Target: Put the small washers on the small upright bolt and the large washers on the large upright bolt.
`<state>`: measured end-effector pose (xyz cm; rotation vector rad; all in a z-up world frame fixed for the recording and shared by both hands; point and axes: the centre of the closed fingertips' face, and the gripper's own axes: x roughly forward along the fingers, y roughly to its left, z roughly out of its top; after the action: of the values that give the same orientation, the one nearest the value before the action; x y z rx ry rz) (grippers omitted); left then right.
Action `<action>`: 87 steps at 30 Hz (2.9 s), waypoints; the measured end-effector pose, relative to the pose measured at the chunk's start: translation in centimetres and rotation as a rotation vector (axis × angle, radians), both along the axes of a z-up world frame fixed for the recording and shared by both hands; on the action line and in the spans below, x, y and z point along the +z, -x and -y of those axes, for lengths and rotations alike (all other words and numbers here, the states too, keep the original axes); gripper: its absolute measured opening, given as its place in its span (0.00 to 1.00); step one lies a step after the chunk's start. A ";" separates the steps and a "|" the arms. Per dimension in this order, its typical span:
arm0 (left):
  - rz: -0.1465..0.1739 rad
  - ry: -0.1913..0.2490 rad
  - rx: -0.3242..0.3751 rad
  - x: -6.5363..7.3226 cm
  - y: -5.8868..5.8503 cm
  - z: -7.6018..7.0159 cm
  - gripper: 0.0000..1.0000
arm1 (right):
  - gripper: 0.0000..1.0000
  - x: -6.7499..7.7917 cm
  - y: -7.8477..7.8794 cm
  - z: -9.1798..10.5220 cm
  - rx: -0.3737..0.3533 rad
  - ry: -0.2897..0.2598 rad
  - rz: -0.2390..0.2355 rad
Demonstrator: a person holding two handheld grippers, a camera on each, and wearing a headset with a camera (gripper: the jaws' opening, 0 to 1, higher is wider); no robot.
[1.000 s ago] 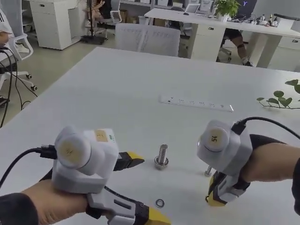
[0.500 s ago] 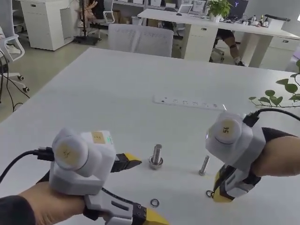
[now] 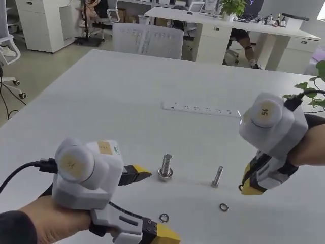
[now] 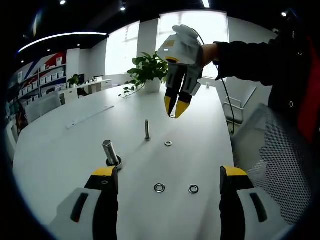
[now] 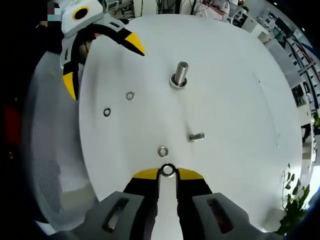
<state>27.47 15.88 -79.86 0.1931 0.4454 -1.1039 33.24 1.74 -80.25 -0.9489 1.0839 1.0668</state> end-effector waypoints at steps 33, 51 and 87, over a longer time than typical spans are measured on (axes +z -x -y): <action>-0.002 0.009 0.045 0.0 -0.7 -1.0 0.83 | 0.13 -0.1 -4.5 -2.7 0.053 0.003 0.032; -0.010 0.012 0.066 -0.2 -0.8 -1.3 0.83 | 0.13 -1.2 -5.2 -2.7 0.072 0.019 0.007; -0.018 0.009 0.077 -0.5 -1.0 -1.7 0.83 | 0.14 -4.4 -5.0 -3.0 0.045 0.010 -0.039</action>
<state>28.46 17.59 -80.36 0.1576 0.4602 -1.0323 38.24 4.74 -84.65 -0.9682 1.1048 1.1216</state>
